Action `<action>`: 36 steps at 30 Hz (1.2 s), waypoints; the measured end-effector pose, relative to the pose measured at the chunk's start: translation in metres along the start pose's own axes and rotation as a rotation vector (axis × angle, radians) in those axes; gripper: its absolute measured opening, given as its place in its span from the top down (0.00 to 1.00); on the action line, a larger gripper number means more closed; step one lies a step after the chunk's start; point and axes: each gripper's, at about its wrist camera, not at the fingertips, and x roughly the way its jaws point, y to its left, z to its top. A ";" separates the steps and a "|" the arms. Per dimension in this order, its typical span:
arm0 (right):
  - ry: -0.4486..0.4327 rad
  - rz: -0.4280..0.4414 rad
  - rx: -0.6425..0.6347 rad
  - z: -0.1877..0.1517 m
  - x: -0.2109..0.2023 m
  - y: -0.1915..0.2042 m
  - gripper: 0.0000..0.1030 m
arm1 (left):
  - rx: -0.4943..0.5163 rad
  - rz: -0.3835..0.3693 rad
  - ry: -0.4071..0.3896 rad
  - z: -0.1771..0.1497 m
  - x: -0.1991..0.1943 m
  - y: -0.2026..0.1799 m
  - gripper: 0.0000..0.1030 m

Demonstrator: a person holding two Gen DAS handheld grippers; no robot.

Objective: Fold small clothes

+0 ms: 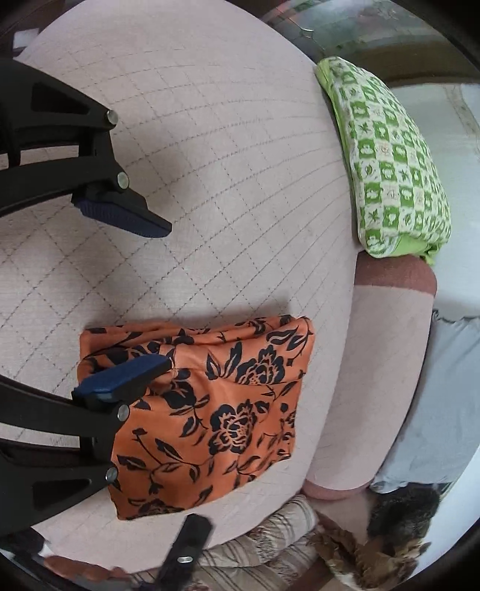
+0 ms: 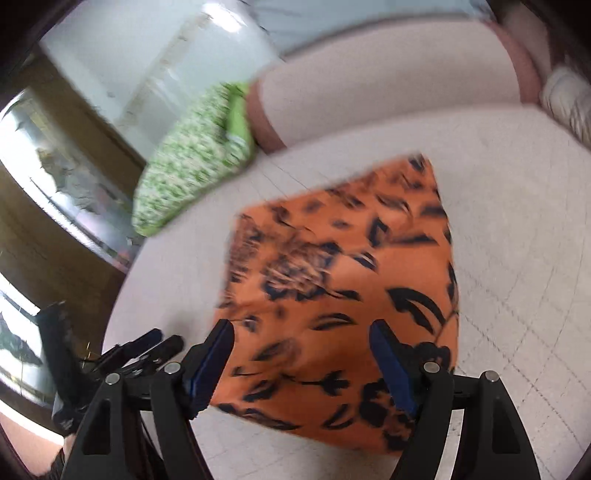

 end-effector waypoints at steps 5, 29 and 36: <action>0.128 -0.063 0.067 -0.029 0.031 -0.023 0.19 | -0.009 0.008 0.031 -0.001 0.001 0.000 0.34; -0.143 -0.533 -0.180 -0.085 -0.143 0.067 0.00 | 0.075 0.072 -0.170 -0.046 -0.147 -0.060 0.10; -0.125 -0.514 -0.196 -0.085 -0.143 0.073 0.00 | 0.082 0.106 -0.168 -0.051 -0.156 -0.062 0.05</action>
